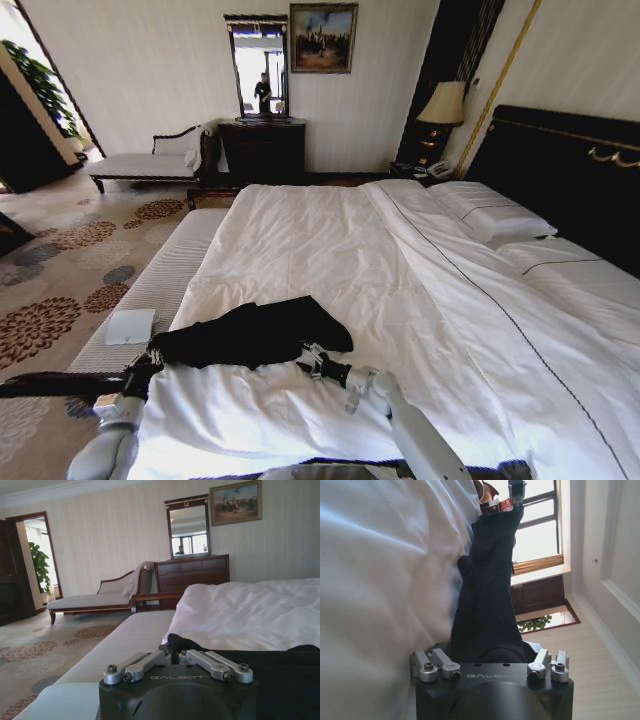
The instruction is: Fold the clothes on the bed.
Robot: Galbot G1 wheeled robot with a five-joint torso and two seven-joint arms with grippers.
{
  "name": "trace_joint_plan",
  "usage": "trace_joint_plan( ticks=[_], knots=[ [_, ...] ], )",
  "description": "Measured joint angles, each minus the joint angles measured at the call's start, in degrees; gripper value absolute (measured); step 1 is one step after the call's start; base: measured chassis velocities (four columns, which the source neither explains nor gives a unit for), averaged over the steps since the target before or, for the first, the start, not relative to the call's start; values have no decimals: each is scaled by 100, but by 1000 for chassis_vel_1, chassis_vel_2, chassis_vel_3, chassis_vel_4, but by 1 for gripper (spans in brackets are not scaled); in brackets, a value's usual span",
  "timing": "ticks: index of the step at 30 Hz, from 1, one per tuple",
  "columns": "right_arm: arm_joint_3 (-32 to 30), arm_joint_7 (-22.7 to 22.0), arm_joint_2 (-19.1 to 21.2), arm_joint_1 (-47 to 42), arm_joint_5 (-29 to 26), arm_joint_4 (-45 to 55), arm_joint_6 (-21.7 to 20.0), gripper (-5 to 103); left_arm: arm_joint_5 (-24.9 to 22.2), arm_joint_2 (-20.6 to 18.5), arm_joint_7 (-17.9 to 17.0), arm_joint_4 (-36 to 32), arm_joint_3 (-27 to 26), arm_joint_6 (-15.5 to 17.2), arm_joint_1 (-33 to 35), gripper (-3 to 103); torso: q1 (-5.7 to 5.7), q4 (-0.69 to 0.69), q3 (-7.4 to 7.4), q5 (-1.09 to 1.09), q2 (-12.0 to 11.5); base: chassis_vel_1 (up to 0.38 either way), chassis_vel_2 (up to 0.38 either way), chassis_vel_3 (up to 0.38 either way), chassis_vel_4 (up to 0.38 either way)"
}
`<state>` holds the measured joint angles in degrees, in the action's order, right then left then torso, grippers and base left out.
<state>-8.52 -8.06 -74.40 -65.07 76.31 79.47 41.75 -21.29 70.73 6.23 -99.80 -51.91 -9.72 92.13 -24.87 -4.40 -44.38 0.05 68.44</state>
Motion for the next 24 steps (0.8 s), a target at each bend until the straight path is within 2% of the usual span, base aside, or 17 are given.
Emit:
trace_joint_plan(
  ticks=[2,3,6,8,11,12,13,15,18,20,21,24],
  knots=[
    [27,-147,-15,14,-39,-2,-112,68,-11,-8,0,29,-7,-2,-2,1,0,0,0,0,0,0,0,0,0],
    [27,-147,-15,14,-39,-2,-112,68,-11,-8,0,29,-7,-2,-2,1,0,0,0,0,0,0,0,0,0],
    [46,-312,-21,19,-92,-4,-245,52,-21,-8,-1,67,-11,-16,2,1,0,0,0,0,0,0,0,0,0],
    [46,-333,-22,19,-95,-4,-264,52,-21,-7,-1,77,-12,-20,2,1,0,0,0,0,0,0,0,0,0],
    [46,-413,-31,16,-114,-7,-309,36,-22,-3,-1,106,-5,-24,-11,1,0,0,0,0,0,0,0,0,0],
    [47,-424,-31,14,-119,-7,-311,36,-21,1,-1,106,-3,-24,-15,1,0,0,0,0,0,0,0,0,0],
    [54,-439,-25,2,-127,-5,-312,25,-21,12,-2,106,3,-25,-23,1,0,0,0,0,0,0,0,0,0],
    [60,-442,-16,-13,-132,0,-309,25,-19,18,-2,105,6,-25,-25,1,0,0,0,-1,0,0,0,0,0],
    [82,-443,26,-79,-139,15,-252,8,-11,30,-5,94,8,-24,-23,1,0,0,0,-1,0,0,0,0,0],
    [85,-443,32,-91,-136,12,-243,8,-10,30,-5,91,8,-25,-19,1,0,-1,0,-1,0,0,0,0,0],
    [85,-442,39,-121,-98,-8,-220,3,-9,31,-6,82,4,-24,-8,1,0,0,0,-1,0,0,0,0,0],
    [70,-452,37,-148,31,-29,-167,1,-5,34,-6,68,-1,-24,5,1,0,0,0,-1,0,0,0,0,0]
  ],
)
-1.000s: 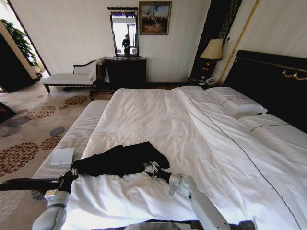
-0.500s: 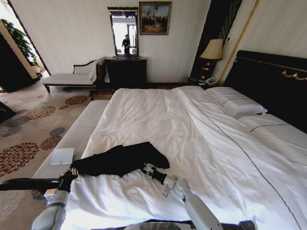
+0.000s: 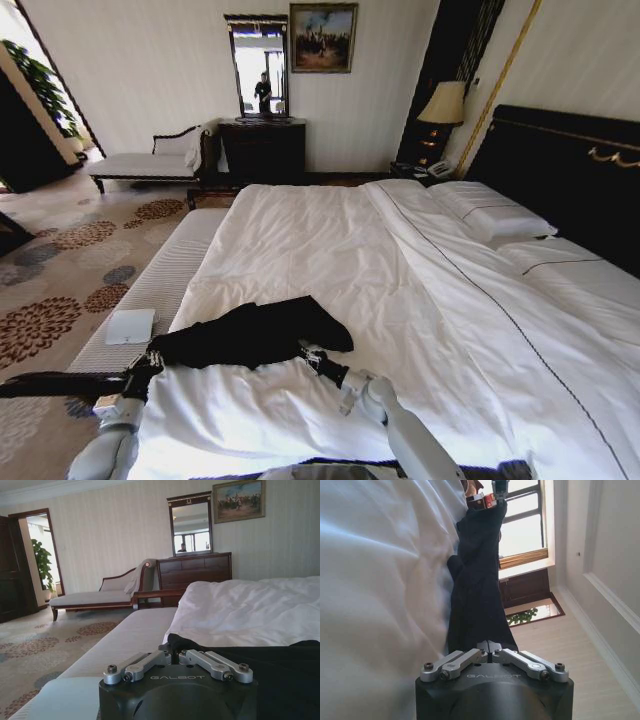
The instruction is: Fold the clothes on the bed.
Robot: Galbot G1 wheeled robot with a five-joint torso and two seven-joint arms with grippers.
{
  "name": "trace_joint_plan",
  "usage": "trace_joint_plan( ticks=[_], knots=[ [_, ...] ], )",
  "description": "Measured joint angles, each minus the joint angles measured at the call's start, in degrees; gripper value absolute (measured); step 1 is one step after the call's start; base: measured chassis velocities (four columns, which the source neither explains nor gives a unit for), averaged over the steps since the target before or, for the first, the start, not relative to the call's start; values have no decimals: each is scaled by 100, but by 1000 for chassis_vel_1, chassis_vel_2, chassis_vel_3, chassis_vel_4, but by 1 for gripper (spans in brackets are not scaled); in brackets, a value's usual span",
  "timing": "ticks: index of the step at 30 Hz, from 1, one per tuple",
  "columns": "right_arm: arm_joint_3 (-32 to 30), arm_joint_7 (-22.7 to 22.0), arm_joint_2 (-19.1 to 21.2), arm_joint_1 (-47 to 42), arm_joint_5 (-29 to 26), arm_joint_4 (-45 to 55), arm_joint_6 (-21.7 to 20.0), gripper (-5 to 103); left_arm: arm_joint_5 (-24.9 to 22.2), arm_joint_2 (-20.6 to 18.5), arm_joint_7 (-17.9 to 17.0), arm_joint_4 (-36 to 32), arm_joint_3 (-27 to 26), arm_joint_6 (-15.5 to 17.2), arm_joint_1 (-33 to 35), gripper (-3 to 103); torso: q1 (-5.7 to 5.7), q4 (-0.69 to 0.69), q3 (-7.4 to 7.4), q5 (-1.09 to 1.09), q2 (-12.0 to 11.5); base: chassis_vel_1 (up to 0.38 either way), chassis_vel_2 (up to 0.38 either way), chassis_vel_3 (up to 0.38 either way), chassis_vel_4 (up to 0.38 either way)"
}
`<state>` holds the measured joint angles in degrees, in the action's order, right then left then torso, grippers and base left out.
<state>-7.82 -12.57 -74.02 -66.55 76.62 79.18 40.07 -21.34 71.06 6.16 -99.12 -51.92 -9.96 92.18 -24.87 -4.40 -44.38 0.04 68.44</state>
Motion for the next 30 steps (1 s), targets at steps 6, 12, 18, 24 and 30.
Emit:
trace_joint_plan(
  ticks=[6,12,18,24,30],
  knots=[
    [-155,-158,-63,26,699,-47,163,3,15,26,-6,-76,-8,17,28,1,0,0,0,0,0,0,0,0,0],
    [-246,-157,-76,44,958,-48,264,25,21,49,-8,-92,-25,17,69,1,0,0,0,0,0,0,0,0,0],
    [-310,-111,-83,71,1175,-69,375,52,22,65,-8,-95,-37,14,89,1,0,0,0,0,0,0,0,0,0],
    [-344,-68,-111,97,1277,-69,401,68,26,72,-8,-108,-40,10,92,1,0,0,0,0,0,0,0,0,0],
    [-348,-86,-178,137,1335,-61,250,89,39,85,-8,-130,-40,5,105,1,0,0,0,0,0,0,0,0,0]
  ],
)
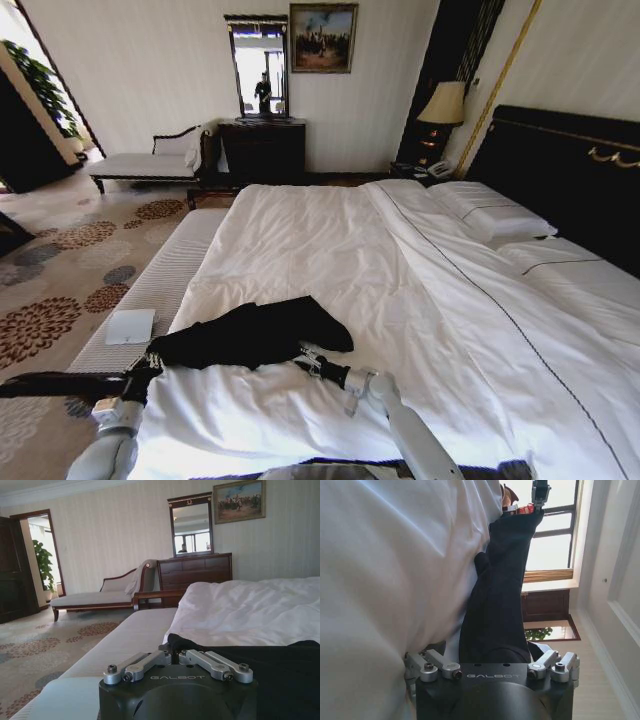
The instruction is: Fold the clothes on the bed.
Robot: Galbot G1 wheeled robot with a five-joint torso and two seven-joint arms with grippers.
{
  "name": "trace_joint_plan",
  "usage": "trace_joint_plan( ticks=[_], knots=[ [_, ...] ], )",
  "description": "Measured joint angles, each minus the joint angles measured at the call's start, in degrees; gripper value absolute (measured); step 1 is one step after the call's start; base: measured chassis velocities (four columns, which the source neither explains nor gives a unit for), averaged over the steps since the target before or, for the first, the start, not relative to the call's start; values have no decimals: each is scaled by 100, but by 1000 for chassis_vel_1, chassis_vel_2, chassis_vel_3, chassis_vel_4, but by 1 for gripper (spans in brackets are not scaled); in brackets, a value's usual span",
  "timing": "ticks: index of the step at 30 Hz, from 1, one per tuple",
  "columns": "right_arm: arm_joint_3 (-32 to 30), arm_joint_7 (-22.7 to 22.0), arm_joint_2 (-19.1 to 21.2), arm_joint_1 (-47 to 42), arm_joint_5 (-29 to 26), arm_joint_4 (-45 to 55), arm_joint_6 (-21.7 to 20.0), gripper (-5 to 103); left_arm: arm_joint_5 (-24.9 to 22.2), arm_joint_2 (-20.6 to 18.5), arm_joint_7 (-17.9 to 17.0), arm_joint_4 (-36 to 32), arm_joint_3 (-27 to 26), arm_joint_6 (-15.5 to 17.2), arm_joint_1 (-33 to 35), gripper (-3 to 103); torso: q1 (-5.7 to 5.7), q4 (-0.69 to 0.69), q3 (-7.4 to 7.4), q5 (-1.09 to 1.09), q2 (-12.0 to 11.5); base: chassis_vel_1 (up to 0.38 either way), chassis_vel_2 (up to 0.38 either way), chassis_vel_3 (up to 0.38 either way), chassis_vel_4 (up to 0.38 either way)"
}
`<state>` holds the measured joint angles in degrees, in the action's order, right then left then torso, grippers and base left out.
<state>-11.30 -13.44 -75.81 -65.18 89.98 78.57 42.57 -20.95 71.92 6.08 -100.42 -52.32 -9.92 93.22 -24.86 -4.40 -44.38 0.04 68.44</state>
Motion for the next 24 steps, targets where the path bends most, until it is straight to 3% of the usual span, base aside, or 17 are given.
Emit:
trace_joint_plan(
  ticks=[2,3,4,7,10,24],
  knots=[
    [1,2,-8,2,6,0,-24,93,0,0,0,-3,0,-1,3,1,0,0,0,0,0,0,0,0,0],
    [1,2,-15,5,21,-5,-43,89,1,-1,0,-6,-1,-1,5,1,0,0,0,1,-1,0,0,0,0],
    [1,-77,-27,13,72,-46,-131,73,2,-3,0,-14,-8,-3,18,1,0,0,0,0,0,0,0,0,0],
    [1,-126,-29,13,73,-50,-186,68,2,-6,0,-20,-9,-4,25,1,0,0,0,1,-1,0,0,0,0],
    [-6,-181,-33,10,73,-50,-240,56,5,-11,-1,-32,-10,-5,25,1,0,0,0,0,0,0,0,0,0],
    [36,-297,-51,-72,51,-51,-309,52,28,-2,-11,-42,2,-5,16,1,0,-1,0,0,-1,0,0,0,0]
  ],
)
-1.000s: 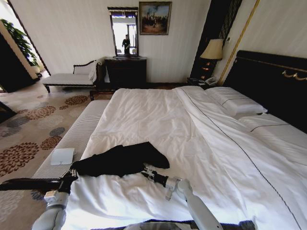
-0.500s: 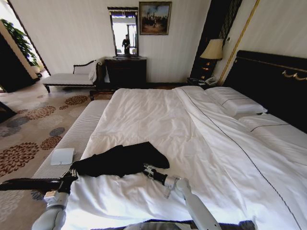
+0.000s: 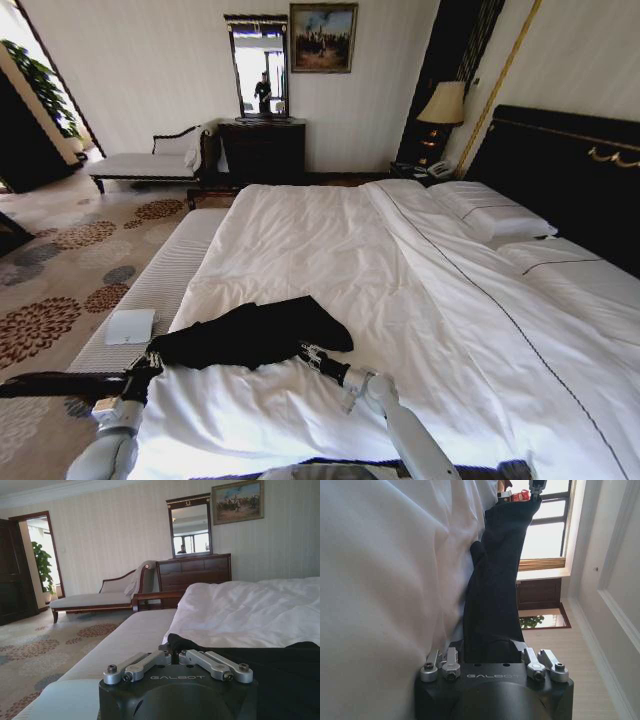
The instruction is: Fold the clothes on the bed.
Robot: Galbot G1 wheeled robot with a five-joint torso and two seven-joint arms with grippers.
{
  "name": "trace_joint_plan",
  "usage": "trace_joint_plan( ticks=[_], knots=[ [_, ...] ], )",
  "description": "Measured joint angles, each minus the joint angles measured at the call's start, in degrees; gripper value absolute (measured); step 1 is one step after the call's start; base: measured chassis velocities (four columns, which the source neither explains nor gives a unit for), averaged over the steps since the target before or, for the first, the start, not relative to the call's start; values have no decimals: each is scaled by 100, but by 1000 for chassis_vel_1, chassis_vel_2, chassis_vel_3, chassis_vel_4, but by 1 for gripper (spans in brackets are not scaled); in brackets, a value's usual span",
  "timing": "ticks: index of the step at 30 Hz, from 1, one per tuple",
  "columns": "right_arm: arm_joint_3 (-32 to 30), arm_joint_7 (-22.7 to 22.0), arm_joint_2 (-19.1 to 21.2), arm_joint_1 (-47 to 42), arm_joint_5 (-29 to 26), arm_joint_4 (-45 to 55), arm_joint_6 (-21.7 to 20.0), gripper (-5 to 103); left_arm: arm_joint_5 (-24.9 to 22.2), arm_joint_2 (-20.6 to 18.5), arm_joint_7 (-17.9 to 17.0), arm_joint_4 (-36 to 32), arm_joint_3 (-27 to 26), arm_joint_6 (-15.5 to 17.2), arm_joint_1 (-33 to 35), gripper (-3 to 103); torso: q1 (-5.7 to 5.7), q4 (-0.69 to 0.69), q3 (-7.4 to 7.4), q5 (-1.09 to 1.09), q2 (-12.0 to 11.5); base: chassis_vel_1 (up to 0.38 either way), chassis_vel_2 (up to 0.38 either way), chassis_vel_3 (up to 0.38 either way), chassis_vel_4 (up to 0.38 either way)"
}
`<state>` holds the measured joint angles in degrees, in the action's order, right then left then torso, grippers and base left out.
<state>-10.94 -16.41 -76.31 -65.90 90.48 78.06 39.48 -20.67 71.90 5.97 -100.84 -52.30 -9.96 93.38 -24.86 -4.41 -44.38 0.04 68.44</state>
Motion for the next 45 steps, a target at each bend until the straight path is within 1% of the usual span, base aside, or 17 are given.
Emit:
trace_joint_plan(
  ticks=[4,7,16,20,24,27,28,29,32,33,34,37,39,41,42,44,45],
  knots=[
    [46,3,-31,-19,-6,-28,0,52,0,5,-1,6,0,0,1,1,0,0,0,0,0,0,0,0,0],
    [55,21,-78,-6,7,-51,0,36,0,18,-3,10,8,0,-9,1,0,0,0,0,0,0,0,0,0],
    [-12,18,-102,79,87,-83,-25,4,-4,28,-8,35,22,0,-29,1,0,1,0,0,0,0,0,0,0],
    [-34,17,-83,75,51,-61,-23,1,-22,28,-8,44,23,1,-33,1,0,0,0,0,0,0,0,0,0],
    [-38,75,-23,43,-427,64,77,0,-85,28,-32,-22,24,8,-32,1,0,0,0,0,0,0,0,0,0],
    [-96,719,145,53,-2178,407,219,0,-284,-2,-80,-338,19,46,-1,1,0,1,0,-1,0,0,0,0,0],
    [-96,719,145,53,-2178,407,219,0,-284,-2,-80,-338,19,46,-1,1,0,1,0,-1,0,0,0,0,0],
    [-123,960,213,62,-2714,555,240,0,-353,-14,-96,-479,16,67,15,1,0,0,0,-1,0,0,0,0,0],
    [-219,1908,620,123,-5097,1347,168,0,-643,-97,-150,-1272,24,203,52,1,0,0,0,-3,0,0,0,0,0],
    [-219,1908,620,123,-5097,1347,168,0,-643,-97,-150,-1272,24,203,52,1,0,0,0,-3,0,0,0,0,0],
    [-234,2022,705,140,-5470,1492,106,0,-700,-118,-165,-1422,34,241,49,1,0,1,0,-3,0,0,0,0,0],
    [-291,2511,1244,288,-7490,2254,-351,0,-1115,-291,-275,-2285,96,474,-105,1,0,0,0,-1,0,0,0,0,0],
    [-302,2561,1338,312,-7852,2375,-456,0,-1204,-345,-297,-2445,102,516,-156,1,0,0,0,-3,0,0,0,0,0],
    [-404,2669,1758,411,-9500,2897,-995,0,-1524,-609,-385,-2911,79,632,-357,1,0,-1,0,-2,0,0,0,0,0],
    [-404,2669,1758,411,-9500,2897,-995,0,-1524,-609,-385,-2911,79,632,-357,1,0,-1,0,-2,0,0,0,0,0],
    [-582,2697,2049,458,-10549,3352,-1434,0,-1867,-871,-455,-3190,-24,734,-493,1,-1,-1,-1,-1,0,0,0,0,0],
    [-622,2698,2086,466,-10703,3426,-1495,0,-1924,-913,-468,-3231,-50,751,-512,1,-1,-1,-1,-2,0,0,0,0,0]
  ],
)
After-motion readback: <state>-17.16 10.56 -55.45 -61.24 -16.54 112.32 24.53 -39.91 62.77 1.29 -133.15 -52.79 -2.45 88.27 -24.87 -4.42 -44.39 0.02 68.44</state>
